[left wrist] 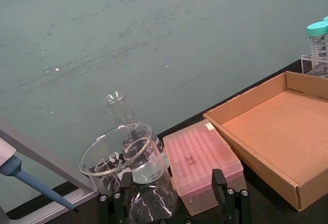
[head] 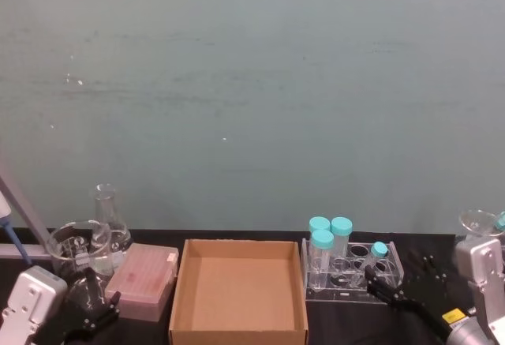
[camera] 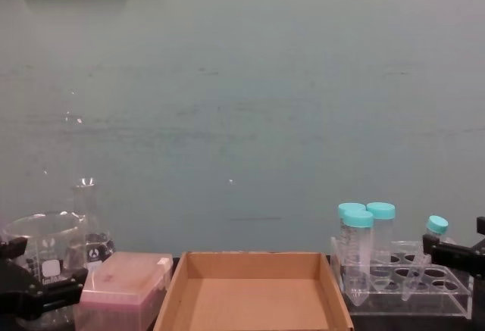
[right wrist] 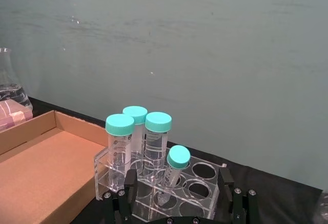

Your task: Use the right hand to move the test tube from the test tube rack into the box.

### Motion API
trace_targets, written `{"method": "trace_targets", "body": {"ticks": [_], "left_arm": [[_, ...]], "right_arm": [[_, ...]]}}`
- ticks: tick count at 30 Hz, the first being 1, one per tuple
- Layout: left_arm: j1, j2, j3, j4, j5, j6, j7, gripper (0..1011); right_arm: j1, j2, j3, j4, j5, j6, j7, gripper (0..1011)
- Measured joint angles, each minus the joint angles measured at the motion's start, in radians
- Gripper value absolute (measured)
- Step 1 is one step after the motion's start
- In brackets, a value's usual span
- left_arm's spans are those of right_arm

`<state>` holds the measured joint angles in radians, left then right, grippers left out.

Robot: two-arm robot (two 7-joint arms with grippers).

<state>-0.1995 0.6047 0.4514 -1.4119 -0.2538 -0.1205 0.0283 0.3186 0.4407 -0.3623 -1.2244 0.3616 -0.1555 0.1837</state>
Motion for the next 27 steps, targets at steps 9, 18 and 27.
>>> {"method": "trace_targets", "body": {"ticks": [9,18,27], "left_arm": [[0.0,0.0,0.0,0.0,0.0,0.0,0.0,1000],[0.0,0.0,0.0,0.0,0.0,0.0,0.0,1000],[0.0,0.0,0.0,0.0,0.0,0.0,0.0,1000]], "right_arm": [[0.036,-0.039,0.009,0.033,-0.001,0.053,0.01,1002],[0.076,-0.081,0.024,0.088,-0.01,0.077,0.02,1002],[0.111,-0.114,0.033,0.139,-0.029,0.089,0.034,1002]]}}
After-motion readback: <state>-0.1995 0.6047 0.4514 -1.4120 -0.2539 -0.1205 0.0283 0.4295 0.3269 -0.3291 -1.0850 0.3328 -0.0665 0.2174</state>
